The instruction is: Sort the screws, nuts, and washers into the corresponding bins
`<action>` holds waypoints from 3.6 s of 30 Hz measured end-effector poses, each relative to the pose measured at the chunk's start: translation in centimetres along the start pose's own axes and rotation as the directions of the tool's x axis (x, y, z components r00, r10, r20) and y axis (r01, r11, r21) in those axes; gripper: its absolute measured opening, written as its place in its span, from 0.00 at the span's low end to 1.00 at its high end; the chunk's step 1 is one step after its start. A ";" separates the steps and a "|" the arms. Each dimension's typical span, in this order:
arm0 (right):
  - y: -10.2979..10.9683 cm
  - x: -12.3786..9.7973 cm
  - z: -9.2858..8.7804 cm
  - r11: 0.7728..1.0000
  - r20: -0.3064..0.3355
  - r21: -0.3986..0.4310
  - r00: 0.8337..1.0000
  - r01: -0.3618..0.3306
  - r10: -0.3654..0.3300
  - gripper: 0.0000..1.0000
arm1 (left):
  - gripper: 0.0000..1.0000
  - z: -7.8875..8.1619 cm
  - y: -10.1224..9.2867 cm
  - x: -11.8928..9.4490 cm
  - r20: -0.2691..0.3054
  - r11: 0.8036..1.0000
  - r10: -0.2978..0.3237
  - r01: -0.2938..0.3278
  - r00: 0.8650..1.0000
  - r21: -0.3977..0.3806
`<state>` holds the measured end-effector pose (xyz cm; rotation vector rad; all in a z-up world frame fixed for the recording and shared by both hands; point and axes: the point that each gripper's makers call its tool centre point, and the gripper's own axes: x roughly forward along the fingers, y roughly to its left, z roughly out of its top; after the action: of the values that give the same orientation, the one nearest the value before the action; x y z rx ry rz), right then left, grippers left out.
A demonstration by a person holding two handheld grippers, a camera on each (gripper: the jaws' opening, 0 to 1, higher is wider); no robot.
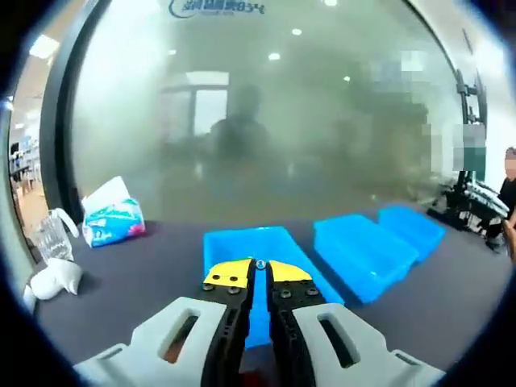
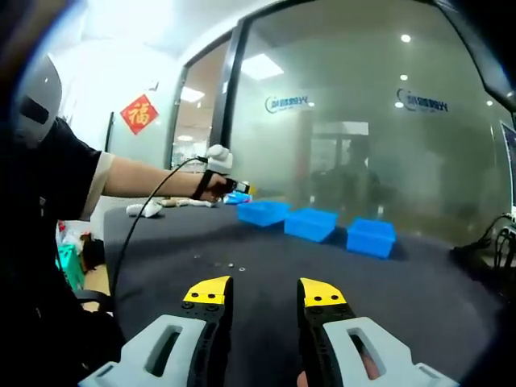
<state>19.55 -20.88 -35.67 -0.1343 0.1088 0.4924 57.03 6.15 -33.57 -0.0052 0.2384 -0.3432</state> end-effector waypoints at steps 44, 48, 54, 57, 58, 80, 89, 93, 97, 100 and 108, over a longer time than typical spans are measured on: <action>0.0 0.2 -0.1 1.000 0.002 0.001 1.000 0.002 -0.002 0.28 | 0.38 0.6 -8.8 -7.6 0.065 0.973 -0.227 0.223 0.972 0.061; -0.2 0.0 -0.2 1.000 0.000 0.002 1.000 0.007 -0.007 0.28 | 0.36 -0.3 -10.8 -11.1 0.065 0.965 -0.261 0.257 0.963 0.056; 0.0 0.0 -0.2 1.000 -0.002 -0.005 1.000 0.010 -0.010 0.28 | 0.36 -0.5 -13.6 -16.7 0.114 0.942 -0.334 0.329 0.936 0.062; 0.1 0.1 0.0 1.000 0.005 -0.005 1.000 0.009 -0.009 0.28 | 0.36 -1.1 -14.2 -19.4 0.127 0.938 -0.346 0.340 0.930 0.067; 0.2 0.1 0.1 1.000 0.007 -0.005 1.000 0.009 -0.009 0.28 | 0.36 -1.2 -14.4 -20.1 0.134 0.937 -0.348 0.341 0.928 0.073; 0.9 0.3 0.8 0.999 0.016 -0.032 1.000 0.002 -0.002 0.28 | 0.35 -7.3 -10.4 -27.9 0.135 0.959 -0.279 0.269 0.951 0.088; 1.2 0.5 0.8 0.999 0.019 -0.036 1.000 -0.005 0.006 0.28 | 0.36 -8.5 -10.7 -29.9 0.139 0.949 -0.315 0.309 0.939 0.063; 1.5 0.5 0.6 0.999 0.011 -0.039 1.000 -0.016 0.016 0.29 | 0.36 -8.8 -11.3 -30.2 0.114 0.931 -0.363 0.355 0.925 0.084; 1.6 0.5 0.4 0.999 0.003 -0.044 1.000 -0.024 0.024 0.29 | 0.38 -9.3 -12.5 -30.4 0.073 0.893 -0.443 0.433 0.894 0.123; 1.6 0.4 0.4 0.999 0.005 -0.045 1.000 -0.026 0.026 0.29 | 0.38 -9.5 -12.6 -30.3 0.065 0.888 -0.452 0.442 0.890 0.122; 1.6 0.3 0.2 0.999 0.001 -0.045 1.000 -0.026 0.026 0.29 | 0.38 -9.0 -12.8 -29.3 0.028 0.869 -0.485 0.479 0.874 0.124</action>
<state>19.08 -19.32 -35.64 -0.1763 0.0983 0.5207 23.90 4.20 -34.96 0.0376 0.1562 -0.8574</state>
